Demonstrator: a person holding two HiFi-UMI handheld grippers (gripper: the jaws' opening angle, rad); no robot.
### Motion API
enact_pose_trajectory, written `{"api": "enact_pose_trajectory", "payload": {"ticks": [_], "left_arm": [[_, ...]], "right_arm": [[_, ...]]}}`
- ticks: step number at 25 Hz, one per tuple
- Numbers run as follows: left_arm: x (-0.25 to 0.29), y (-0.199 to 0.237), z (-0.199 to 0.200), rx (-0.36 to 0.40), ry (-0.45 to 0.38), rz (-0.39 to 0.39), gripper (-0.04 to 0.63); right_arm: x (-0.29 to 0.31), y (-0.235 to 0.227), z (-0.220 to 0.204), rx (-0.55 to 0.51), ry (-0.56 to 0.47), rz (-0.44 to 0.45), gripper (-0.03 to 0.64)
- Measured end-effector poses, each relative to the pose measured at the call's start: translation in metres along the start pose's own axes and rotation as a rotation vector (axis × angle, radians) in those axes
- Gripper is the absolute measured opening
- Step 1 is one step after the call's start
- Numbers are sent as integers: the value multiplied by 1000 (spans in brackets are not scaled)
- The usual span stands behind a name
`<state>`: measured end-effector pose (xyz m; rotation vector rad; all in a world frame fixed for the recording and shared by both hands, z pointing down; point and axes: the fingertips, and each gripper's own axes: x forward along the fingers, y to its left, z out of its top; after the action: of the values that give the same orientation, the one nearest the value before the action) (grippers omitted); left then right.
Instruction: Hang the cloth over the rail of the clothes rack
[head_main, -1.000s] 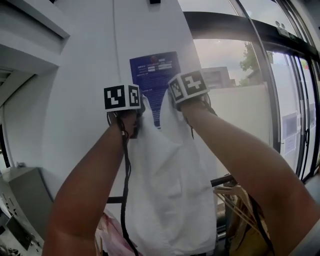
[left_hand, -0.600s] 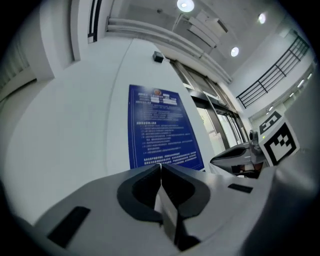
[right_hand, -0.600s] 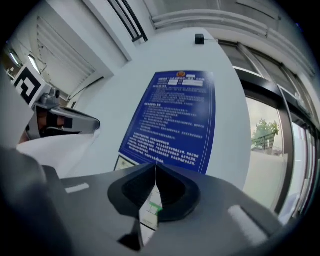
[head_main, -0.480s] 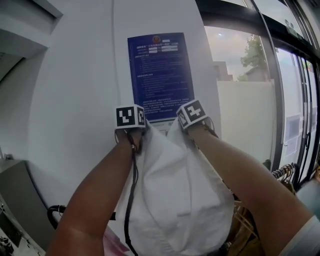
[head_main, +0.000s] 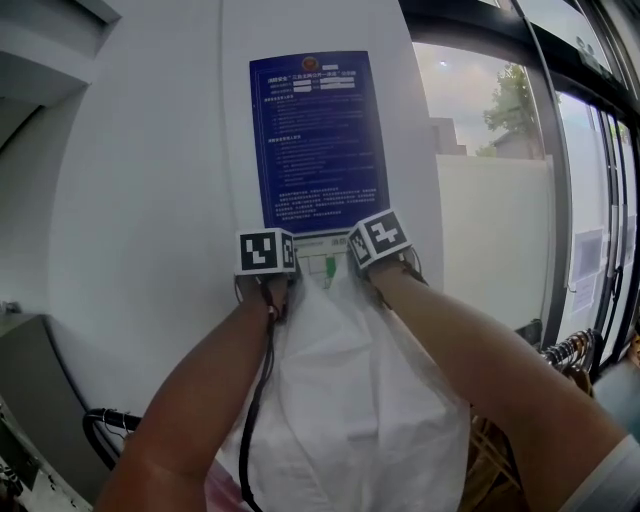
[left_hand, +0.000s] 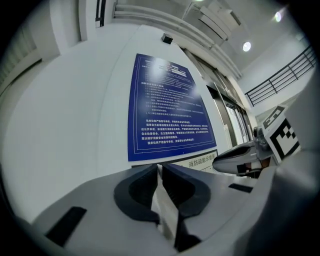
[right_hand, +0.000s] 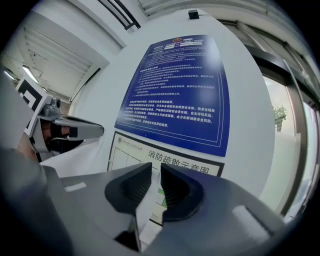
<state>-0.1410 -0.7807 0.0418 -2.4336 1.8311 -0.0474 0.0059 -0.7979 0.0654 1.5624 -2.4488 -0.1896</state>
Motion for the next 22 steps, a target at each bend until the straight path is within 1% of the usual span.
{"api": "enact_pose_trajectory", "payload": {"ticks": [1,2,3,5,7,8,9,10,11,17,19,22], "left_arm": [[0,1,0,-3,-10,7,34],[-1,3,1,-8,-19,13,72],[-1,4,1,-13,-26,15,87],[-1,4,3,-21,-41,13,87],[-3,3,7,-30,-60,7,87],[-4,3,10,-35,-71,5,87],[-7,2,15,-37,-83,3,84],[-11,1,20,-34,-96,2,52],[-16,-1,26,-28,-109,1,6],[-56,-26,47,-24,-164,-48,5],[-76,-35,53,-21,-178,-67,5],[-108,-46,48,-11,-172,-85,5]], "right_arm": [[0,-1,0,1,-5,-6,66],[-1,-1,1,-3,-13,-14,71],[-2,-2,4,-11,-25,-24,72],[-4,-3,10,-33,-48,-40,72],[-6,-1,14,-48,-60,-40,71],[-8,1,16,-54,-62,-35,60],[-11,3,18,-62,-63,-31,7],[-15,4,21,-71,-63,-30,2],[-20,6,24,-78,-64,-34,2],[-67,24,27,-59,-93,-56,2],[-89,32,28,-54,-109,-47,2],[-127,38,28,-40,-135,-22,2]]}}
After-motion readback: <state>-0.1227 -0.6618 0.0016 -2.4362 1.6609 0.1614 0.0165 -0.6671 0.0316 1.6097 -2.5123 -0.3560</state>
